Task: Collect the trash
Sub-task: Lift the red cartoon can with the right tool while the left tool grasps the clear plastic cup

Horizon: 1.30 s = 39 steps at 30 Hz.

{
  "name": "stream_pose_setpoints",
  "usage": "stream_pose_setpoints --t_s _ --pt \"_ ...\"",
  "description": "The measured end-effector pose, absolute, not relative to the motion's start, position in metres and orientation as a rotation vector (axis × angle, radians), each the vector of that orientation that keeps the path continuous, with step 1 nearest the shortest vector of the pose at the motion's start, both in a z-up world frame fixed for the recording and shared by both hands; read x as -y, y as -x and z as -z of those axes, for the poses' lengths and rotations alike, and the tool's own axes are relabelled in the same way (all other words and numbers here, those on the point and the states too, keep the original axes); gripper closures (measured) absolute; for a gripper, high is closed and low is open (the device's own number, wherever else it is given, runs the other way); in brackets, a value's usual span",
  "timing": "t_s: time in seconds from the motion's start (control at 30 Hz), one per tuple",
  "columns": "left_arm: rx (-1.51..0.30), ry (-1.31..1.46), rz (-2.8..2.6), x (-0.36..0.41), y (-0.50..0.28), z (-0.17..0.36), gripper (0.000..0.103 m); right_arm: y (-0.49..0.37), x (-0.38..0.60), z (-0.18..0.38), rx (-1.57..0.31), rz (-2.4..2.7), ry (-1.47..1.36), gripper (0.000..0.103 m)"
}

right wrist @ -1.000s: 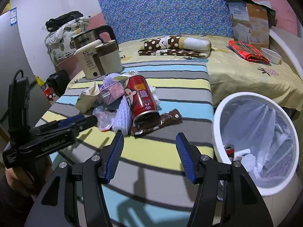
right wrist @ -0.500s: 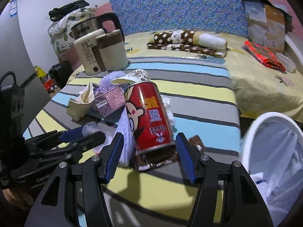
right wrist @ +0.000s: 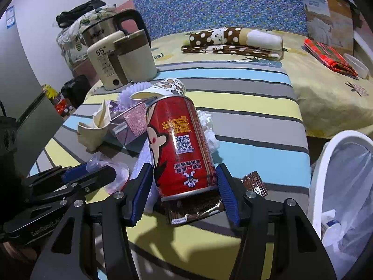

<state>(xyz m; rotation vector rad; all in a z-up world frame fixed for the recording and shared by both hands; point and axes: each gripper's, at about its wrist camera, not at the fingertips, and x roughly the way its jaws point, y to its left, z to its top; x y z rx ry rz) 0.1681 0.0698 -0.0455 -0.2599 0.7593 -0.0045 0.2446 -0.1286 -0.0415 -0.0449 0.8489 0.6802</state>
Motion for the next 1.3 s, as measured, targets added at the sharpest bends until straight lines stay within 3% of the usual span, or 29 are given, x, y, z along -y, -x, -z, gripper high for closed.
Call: stream_pose_setpoints --t_s 1.3 --pt "-0.694 0.168 0.092 -0.017 -0.113 0.0 0.071 -0.191 0.177 0.002 -0.707 -0.609 -0.052 0.047"
